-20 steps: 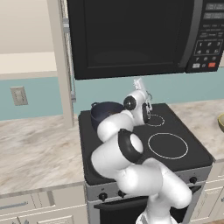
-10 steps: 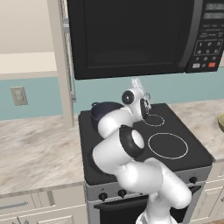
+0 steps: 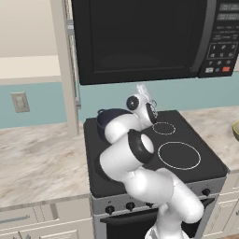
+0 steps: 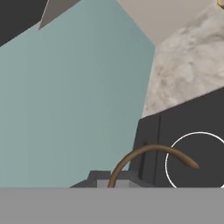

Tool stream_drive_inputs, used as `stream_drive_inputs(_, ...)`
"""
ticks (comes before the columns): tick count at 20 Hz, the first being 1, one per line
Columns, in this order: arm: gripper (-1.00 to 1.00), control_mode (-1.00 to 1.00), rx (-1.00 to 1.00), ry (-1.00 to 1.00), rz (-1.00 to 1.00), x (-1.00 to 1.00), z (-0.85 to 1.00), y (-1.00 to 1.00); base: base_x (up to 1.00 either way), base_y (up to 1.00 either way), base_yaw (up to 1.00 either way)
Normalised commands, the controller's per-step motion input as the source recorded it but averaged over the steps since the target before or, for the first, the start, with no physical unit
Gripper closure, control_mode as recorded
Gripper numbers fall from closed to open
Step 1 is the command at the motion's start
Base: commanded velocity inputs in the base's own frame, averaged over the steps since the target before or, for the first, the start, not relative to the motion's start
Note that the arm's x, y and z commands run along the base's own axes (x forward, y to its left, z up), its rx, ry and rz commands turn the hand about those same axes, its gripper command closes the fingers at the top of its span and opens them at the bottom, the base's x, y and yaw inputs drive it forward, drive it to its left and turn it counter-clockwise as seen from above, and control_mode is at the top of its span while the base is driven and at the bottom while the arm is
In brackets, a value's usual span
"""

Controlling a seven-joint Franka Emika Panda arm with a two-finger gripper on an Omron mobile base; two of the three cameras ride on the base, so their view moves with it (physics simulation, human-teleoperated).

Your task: Open the cabinet and move the ladle to the pot. Then close the cabinet.

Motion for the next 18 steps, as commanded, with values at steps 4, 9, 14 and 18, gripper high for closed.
stream_drive_inputs(4,1.0,-1.0,0.0,0.03,0.0,0.08,-0.18,0.09,0.0,0.0,0.0)
stream_drive_inputs(9,1.0,-1.0,0.0,0.03,0.0,0.01,-0.17,0.09,0.0,0.0,0.0)
stream_drive_inputs(14,1.0,-1.0,0.0,0.04,0.0,0.03,-0.19,0.12,0.0,0.0,0.0)
stream_drive_inputs(18,1.0,-1.0,0.0,0.06,0.0,0.06,-0.23,0.17,0.0,0.0,0.0)
